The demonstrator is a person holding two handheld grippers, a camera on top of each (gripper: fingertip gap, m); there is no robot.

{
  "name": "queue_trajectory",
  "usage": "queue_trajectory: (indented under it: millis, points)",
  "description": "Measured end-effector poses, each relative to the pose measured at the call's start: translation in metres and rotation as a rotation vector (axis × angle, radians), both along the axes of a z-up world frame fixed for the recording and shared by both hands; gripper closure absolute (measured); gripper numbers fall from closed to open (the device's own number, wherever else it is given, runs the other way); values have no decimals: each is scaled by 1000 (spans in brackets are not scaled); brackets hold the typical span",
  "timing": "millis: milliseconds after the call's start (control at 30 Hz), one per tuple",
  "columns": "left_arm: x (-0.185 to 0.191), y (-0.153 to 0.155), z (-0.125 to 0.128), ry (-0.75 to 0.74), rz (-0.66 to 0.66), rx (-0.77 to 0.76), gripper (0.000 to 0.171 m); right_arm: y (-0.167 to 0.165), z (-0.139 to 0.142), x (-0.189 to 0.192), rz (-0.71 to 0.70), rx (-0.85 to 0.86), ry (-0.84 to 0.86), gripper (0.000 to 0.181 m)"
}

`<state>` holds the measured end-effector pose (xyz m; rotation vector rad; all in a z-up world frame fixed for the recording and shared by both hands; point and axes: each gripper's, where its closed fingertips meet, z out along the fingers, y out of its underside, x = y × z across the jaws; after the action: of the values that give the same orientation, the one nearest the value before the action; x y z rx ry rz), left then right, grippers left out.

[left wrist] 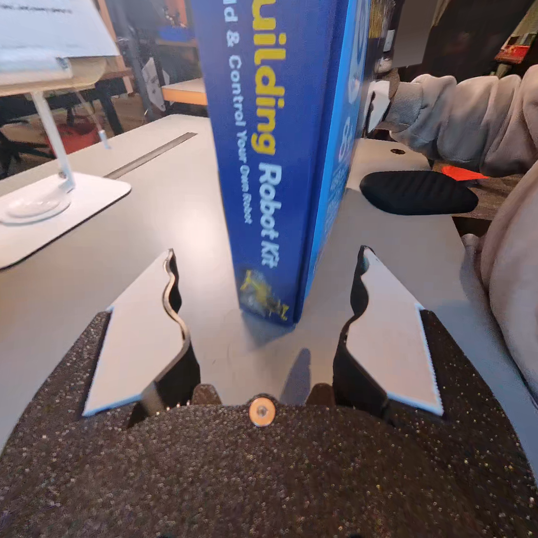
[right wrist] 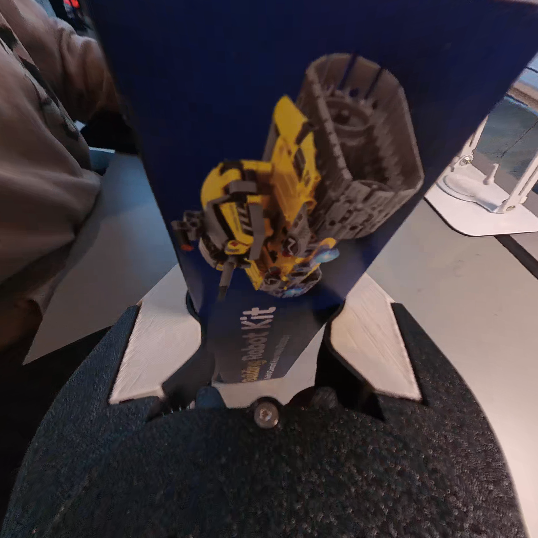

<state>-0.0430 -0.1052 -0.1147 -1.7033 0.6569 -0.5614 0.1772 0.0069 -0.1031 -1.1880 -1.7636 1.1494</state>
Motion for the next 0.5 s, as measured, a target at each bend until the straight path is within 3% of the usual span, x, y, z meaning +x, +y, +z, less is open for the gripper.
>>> queue_trajectory:
  millis: [67,100,367,500]
  points:
    - [21,8,-3,33,-14,23,60,-7,-3,-1,-11,2,-10,96]
    - [27,15,-7,56,-2,28,76,-8,-5,-3,-24,-21,-17,95]
    - [17,30,-13,113,29,52,79,8,-10,-22,-75,35,1,93]
    - [-14,78,-16,177,100,64,74,54,-11,-52,-95,63,-16,92]
